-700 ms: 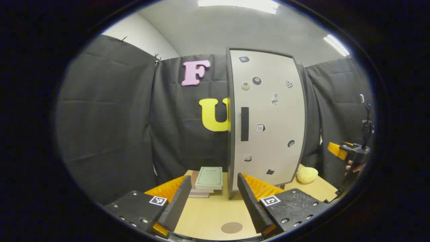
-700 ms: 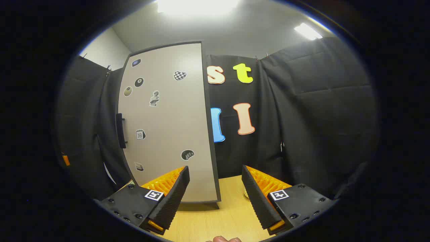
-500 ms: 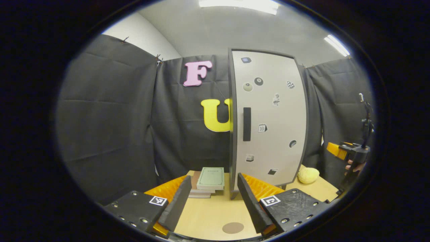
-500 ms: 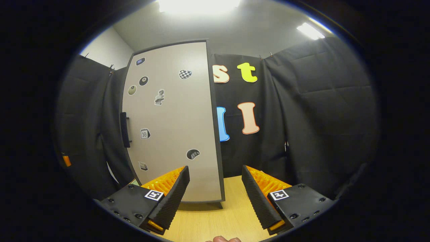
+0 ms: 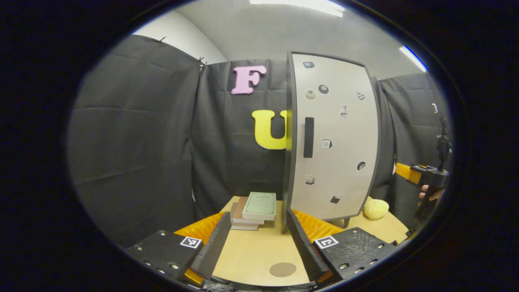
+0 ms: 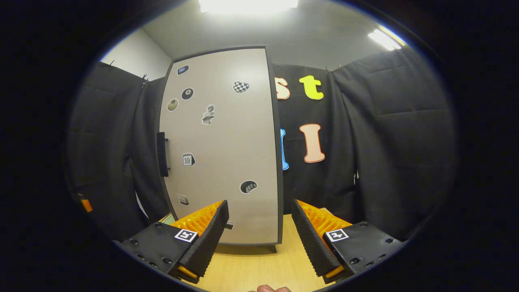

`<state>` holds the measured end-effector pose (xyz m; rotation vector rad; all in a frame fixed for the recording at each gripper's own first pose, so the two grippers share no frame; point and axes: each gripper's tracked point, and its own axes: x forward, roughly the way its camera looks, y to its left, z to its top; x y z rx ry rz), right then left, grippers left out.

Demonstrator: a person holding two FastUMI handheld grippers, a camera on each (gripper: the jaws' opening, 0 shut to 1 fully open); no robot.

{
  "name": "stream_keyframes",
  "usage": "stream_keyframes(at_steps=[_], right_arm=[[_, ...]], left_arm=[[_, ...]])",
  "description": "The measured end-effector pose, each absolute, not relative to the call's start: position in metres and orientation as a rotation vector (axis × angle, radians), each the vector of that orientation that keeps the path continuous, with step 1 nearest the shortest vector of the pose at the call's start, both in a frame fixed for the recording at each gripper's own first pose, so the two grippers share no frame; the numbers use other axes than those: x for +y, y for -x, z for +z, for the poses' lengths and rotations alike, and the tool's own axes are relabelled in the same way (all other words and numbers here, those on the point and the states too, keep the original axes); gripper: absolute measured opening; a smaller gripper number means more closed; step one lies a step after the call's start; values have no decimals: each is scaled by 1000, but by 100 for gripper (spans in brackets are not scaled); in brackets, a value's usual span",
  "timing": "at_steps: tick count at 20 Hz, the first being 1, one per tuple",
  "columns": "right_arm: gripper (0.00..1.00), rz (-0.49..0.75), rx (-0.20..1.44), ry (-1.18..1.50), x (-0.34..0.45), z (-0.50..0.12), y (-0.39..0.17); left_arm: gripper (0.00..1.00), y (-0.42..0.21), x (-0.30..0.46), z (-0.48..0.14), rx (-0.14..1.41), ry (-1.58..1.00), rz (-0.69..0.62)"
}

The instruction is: Open the cabinet door with the right hand, grasp the bottle in the cabinet with the left hand and place it on the coaster, then close the cabinet door with the right hand.

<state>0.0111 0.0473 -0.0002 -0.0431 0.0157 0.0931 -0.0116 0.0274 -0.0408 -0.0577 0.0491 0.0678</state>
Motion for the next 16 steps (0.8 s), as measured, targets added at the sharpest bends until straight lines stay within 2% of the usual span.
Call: stream_keyframes(at_steps=[2,3,4,5,9,10,12,13,14,16], right_arm=[[99,98,13,47,52,2,-13],[95,101,8,44,57,4,-15],[99,106,6,41,61,6,-16],[95,111,1,37,65,8,-18],[95,130,-10,27,84,22,-26],[98,143,-8,27,90,26,-29],[95,162,-15,36,105,37,-36],[99,174,-17,39,112,42,-39],[95,191,-21,43,122,48,-43],[95,222,-33,53,143,64,-52]], left_arm=[[85,13,33,-44,47,76,77],[85,14,37,-47,46,81,83],[85,15,40,-49,49,81,93],[85,17,44,-54,51,74,102],[83,21,45,-72,52,62,111],[83,20,43,-77,57,67,109],[83,18,37,-93,82,85,100],[83,19,36,-101,96,95,97],[86,20,35,-108,109,105,95],[86,23,33,-120,132,121,97]])
